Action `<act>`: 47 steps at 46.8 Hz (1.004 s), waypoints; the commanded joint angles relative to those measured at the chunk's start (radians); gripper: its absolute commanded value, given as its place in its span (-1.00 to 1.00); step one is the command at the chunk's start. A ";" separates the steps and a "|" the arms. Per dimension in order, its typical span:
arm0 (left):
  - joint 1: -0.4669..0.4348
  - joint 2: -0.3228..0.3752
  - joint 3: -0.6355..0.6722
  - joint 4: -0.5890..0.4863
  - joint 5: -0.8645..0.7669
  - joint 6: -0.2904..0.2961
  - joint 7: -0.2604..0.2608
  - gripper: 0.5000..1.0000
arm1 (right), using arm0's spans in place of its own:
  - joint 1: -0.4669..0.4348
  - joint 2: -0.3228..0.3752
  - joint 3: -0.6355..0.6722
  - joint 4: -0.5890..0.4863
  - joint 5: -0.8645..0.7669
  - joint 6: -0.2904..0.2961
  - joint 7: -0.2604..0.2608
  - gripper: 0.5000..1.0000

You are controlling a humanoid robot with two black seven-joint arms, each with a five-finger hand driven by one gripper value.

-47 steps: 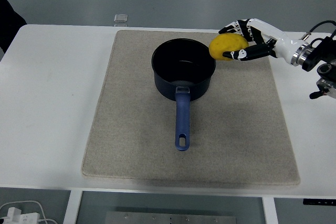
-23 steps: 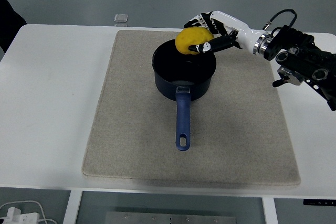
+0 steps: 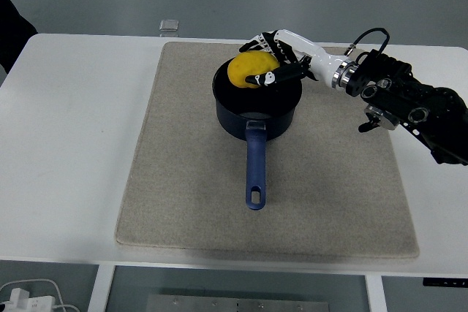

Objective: Put the potato in the blue pot

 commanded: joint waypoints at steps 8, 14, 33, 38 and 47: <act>0.000 0.000 0.001 0.000 0.000 0.000 0.000 0.99 | -0.023 0.001 0.008 -0.006 0.002 -0.006 0.002 -1.00; 0.000 0.000 0.001 0.000 -0.002 0.000 0.000 0.99 | -0.037 0.001 0.010 -0.006 0.002 -0.014 0.006 -0.40; 0.000 0.000 0.001 0.000 0.000 0.000 0.000 0.99 | -0.034 0.001 0.011 -0.004 0.003 -0.011 0.009 0.68; 0.000 0.000 0.001 0.000 0.000 0.000 0.000 0.99 | -0.033 -0.003 0.011 -0.004 0.005 -0.011 0.009 0.69; 0.000 0.000 0.002 0.000 0.000 0.001 0.000 0.99 | -0.030 -0.011 0.037 -0.004 0.032 -0.005 0.008 0.69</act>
